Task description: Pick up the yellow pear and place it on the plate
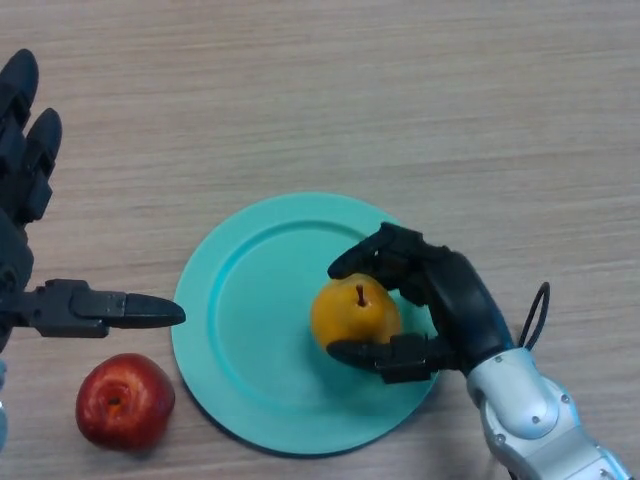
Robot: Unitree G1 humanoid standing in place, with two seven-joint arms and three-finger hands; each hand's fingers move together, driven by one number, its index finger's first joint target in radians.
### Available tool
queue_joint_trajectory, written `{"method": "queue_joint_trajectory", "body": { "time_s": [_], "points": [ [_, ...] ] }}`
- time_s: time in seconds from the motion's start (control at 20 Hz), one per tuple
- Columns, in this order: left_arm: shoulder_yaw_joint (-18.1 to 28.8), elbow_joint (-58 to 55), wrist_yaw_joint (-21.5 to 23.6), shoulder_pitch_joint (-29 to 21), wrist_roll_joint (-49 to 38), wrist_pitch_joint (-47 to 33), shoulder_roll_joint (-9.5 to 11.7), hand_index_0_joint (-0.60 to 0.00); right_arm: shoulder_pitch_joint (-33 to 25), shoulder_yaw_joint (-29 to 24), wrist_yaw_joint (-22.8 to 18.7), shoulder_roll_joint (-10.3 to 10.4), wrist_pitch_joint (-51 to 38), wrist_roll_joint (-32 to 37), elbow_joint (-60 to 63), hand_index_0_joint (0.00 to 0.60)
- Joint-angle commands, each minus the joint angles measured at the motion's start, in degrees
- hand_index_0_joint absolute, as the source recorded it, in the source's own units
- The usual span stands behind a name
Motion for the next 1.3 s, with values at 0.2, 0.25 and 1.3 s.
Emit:
{"method": "queue_joint_trajectory", "body": {
  "time_s": [0.2, 0.25, 1.3],
  "points": [
    [3.27, -1.85, -0.01, -1.44, -1.27, -7.89, 1.83, 0.0, -0.24, -0.65, 2.12, -0.1, -1.58, -3.62, -4.21, 0.55],
    [3.27, -1.86, -0.03, -1.46, -1.25, -7.88, 1.84, 0.0, -0.36, -0.64, 2.2, -0.1, -1.54, -3.8, -4.16, 0.45],
    [0.72, -0.41, 3.28, -2.84, 0.51, -8.35, 1.2, 0.0, 9.45, -29.67, 20.75, -3.28, -0.12, 3.78, -32.7, 0.0]
  ]
}}
